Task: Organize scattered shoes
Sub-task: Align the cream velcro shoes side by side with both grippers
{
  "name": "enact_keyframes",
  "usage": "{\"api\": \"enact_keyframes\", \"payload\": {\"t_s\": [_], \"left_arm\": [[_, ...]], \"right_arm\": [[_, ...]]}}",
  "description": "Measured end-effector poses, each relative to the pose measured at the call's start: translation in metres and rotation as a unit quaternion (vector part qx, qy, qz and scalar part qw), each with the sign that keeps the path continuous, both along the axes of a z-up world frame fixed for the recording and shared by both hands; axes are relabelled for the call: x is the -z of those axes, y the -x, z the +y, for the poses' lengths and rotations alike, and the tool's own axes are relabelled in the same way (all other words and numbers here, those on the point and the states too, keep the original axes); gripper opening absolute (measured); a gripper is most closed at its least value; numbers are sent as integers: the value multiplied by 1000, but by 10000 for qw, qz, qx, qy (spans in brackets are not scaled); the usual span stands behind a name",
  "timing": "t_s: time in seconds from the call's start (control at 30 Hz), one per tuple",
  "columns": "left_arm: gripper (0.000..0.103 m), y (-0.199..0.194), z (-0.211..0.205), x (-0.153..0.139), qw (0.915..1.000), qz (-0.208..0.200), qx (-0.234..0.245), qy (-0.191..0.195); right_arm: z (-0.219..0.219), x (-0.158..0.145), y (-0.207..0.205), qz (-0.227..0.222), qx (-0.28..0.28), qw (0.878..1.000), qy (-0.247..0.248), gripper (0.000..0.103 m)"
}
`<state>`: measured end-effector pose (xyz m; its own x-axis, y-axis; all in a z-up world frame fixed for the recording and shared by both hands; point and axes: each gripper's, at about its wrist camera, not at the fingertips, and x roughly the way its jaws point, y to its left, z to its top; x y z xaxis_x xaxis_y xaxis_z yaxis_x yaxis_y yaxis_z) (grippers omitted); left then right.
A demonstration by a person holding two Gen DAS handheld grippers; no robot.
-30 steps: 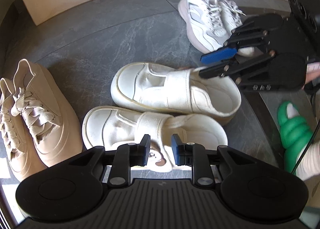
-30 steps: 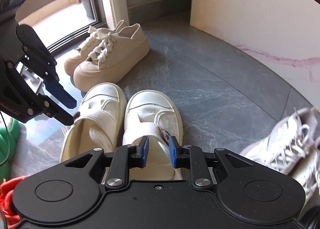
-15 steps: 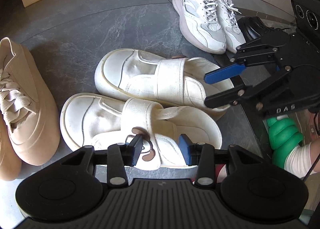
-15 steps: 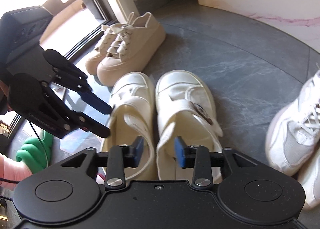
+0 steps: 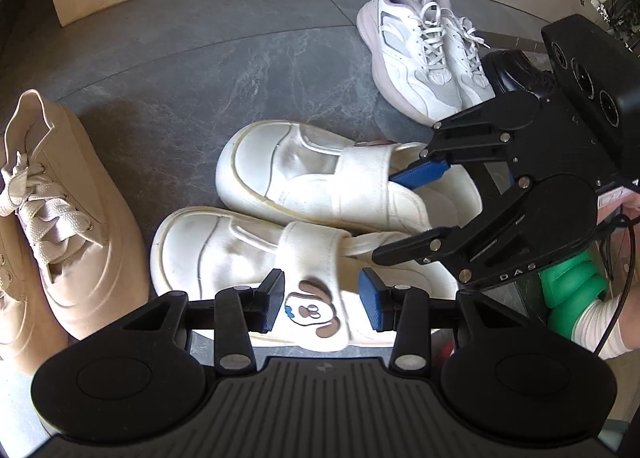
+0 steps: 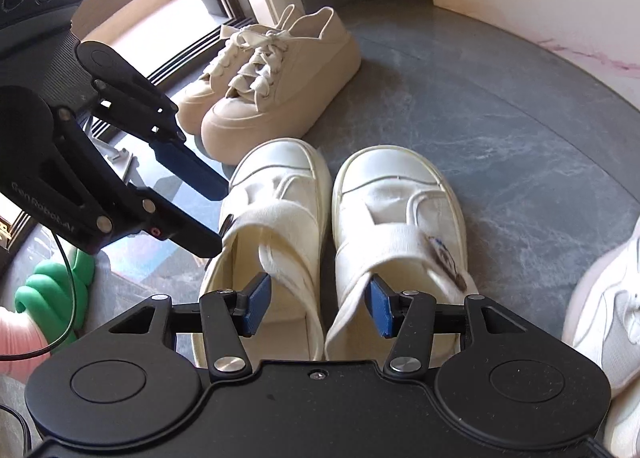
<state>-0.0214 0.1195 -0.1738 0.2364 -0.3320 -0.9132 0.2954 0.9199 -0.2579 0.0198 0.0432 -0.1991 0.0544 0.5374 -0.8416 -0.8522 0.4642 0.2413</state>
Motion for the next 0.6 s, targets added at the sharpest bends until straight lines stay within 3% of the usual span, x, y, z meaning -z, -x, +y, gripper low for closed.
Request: {"api": "enact_keyframes", "payload": {"t_s": [0.1, 0.3, 0.6], "left_arm": [[39, -2, 1, 11, 9995, 85, 308, 26], [39, -3, 2, 19, 9986, 94, 412, 321], [39, -1, -7, 17, 9982, 26, 571, 176]], "right_arm": [[2, 1, -8, -4, -78, 9999, -145, 51], [6, -1, -10, -1, -211, 9994, -260, 51], [7, -8, -6, -265, -541, 9980, -205, 52]]}}
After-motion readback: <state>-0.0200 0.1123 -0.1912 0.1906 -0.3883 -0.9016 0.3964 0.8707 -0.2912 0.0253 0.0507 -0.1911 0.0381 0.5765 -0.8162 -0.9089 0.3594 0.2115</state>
